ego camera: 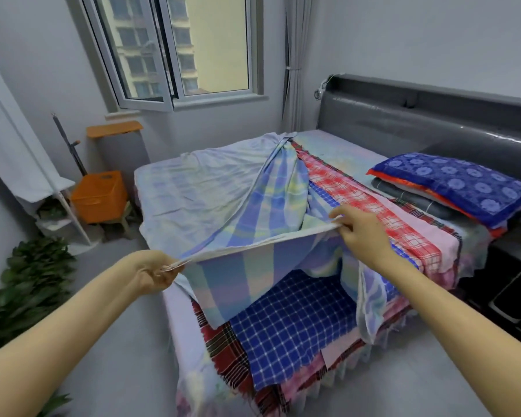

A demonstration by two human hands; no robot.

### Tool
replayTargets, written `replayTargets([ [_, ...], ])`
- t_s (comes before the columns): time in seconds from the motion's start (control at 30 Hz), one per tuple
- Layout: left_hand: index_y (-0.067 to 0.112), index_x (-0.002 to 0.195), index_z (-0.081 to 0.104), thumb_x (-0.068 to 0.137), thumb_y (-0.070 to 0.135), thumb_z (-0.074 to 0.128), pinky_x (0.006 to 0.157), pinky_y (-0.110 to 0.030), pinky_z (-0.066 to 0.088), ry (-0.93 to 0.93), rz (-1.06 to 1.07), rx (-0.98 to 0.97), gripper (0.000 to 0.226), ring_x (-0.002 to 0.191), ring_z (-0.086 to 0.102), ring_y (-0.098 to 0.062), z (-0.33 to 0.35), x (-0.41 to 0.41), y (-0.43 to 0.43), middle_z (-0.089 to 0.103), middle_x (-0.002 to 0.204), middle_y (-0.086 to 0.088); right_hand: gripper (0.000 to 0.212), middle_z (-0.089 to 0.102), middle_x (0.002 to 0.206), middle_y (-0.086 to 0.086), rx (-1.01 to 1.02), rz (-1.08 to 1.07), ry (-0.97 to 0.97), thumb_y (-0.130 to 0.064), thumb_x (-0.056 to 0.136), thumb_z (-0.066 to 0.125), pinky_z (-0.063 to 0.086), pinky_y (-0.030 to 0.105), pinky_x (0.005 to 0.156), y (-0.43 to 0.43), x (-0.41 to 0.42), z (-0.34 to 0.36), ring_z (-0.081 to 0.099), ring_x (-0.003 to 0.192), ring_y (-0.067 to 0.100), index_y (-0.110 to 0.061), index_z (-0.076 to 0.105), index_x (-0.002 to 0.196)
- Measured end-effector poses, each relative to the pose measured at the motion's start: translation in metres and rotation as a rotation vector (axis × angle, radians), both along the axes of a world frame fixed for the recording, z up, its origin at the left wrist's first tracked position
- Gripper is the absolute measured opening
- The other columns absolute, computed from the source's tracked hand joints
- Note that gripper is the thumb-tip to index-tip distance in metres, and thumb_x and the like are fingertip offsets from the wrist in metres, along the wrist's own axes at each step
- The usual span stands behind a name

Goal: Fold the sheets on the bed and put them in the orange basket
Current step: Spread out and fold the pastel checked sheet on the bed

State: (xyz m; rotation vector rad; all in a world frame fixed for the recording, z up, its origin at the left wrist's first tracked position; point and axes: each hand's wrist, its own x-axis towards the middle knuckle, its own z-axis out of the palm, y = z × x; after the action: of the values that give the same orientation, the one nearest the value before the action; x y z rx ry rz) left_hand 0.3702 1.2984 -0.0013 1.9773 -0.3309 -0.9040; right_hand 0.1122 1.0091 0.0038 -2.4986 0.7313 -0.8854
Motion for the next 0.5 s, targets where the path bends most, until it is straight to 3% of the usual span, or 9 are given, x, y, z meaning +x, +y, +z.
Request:
replayTargets([
  [0.07,0.000,0.078,0.054,0.086,0.002,0.057,0.045,-0.017,0.040,-0.340,0.111,0.356,0.009,0.047,0.059,-0.016,0.005,-0.001,-0.019,0.056,0.065,-0.019,0.023,0.068,0.077,0.010,0.010,0.046,0.045,0.010,0.079,0.054,0.032,0.022,0.056,0.008,0.016,0.003,0.051,0.066,0.018,-0.003,0.071,0.087],
  [0.1,0.003,0.096,0.057,0.083,0.016,0.065,0.063,-0.025,0.046,-0.567,0.130,0.435,0.019,0.075,0.065,-0.025,0.002,-0.002,-0.024,0.059,0.090,-0.021,0.020,0.069,0.081,0.012,0.024,0.064,0.071,0.008,0.080,0.055,0.029,0.020,0.056,0.013,0.025,0.005,0.050,0.069,0.016,-0.001,0.071,0.087],
  [0.13,0.010,0.113,0.056,0.081,0.032,0.067,0.081,-0.034,0.045,-0.849,0.045,0.506,0.041,0.099,0.058,-0.032,0.003,-0.015,-0.035,0.055,0.111,-0.020,0.019,0.070,0.085,0.014,0.040,0.069,0.100,0.007,0.081,0.056,0.027,0.021,0.058,0.017,0.034,0.004,0.051,0.072,0.017,0.000,0.072,0.090],
  [0.17,0.015,0.124,0.053,0.077,0.048,0.066,0.091,-0.039,0.040,-1.001,-0.036,0.422,0.059,0.112,0.050,-0.034,0.009,-0.035,-0.051,0.050,0.123,-0.017,0.020,0.071,0.088,0.015,0.052,0.073,0.123,0.006,0.082,0.055,0.027,0.020,0.061,0.021,0.042,0.004,0.054,0.075,0.021,0.001,0.071,0.092],
  [0.2,0.019,0.128,0.051,0.072,0.059,0.063,0.095,-0.040,0.037,-1.036,-0.134,0.249,0.070,0.117,0.047,-0.033,0.014,-0.057,-0.071,0.049,0.127,-0.012,0.021,0.071,0.092,0.016,0.064,0.082,0.139,0.006,0.083,0.054,0.030,0.019,0.065,0.024,0.051,0.003,0.059,0.081,0.025,0.001,0.071,0.094],
  [0.23,0.020,0.129,0.051,0.068,0.062,0.063,0.095,-0.038,0.036,-1.033,-0.260,0.124,0.075,0.118,0.048,-0.030,0.014,-0.077,-0.092,0.051,0.127,-0.008,0.022,0.071,0.094,0.016,0.079,0.098,0.151,0.006,0.083,0.053,0.034,0.021,0.069,0.028,0.059,0.004,0.062,0.087,0.027,0.001,0.071,0.094],
  [0.3,0.015,0.121,0.056,0.071,0.046,0.070,0.082,-0.033,0.038,-1.027,-0.433,-0.035,0.060,0.107,0.056,-0.028,0.003,-0.108,-0.132,0.061,0.114,-0.006,0.021,0.071,0.093,0.015,0.097,0.114,0.165,0.005,0.082,0.051,0.043,0.028,0.073,0.034,0.070,0.003,0.063,0.090,0.028,0.001,0.070,0.091],
  [0.4,0.009,0.087,0.056,0.080,0.018,0.067,0.058,-0.027,0.024,-0.806,-0.338,-0.247,0.016,0.079,0.058,-0.029,-0.006,-0.112,-0.163,0.066,0.086,-0.013,0.019,0.071,0.088,0.015,0.111,0.081,0.158,0.005,0.079,0.054,0.044,0.032,0.069,0.030,0.070,0.003,0.063,0.084,0.027,0.001,0.070,0.088],
  [0.5,0.004,0.074,0.060,0.086,0.013,0.060,0.056,-0.030,0.023,-0.921,-0.422,-0.273,0.015,0.068,0.054,-0.028,-0.005,-0.097,-0.174,0.065,0.076,-0.017,0.019,0.071,0.085,0.012,0.148,0.004,0.086,0.003,0.081,0.056,0.043,0.030,0.068,0.023,0.055,-0.001,0.061,0.078,0.024,-0.002,0.072,0.090],
])
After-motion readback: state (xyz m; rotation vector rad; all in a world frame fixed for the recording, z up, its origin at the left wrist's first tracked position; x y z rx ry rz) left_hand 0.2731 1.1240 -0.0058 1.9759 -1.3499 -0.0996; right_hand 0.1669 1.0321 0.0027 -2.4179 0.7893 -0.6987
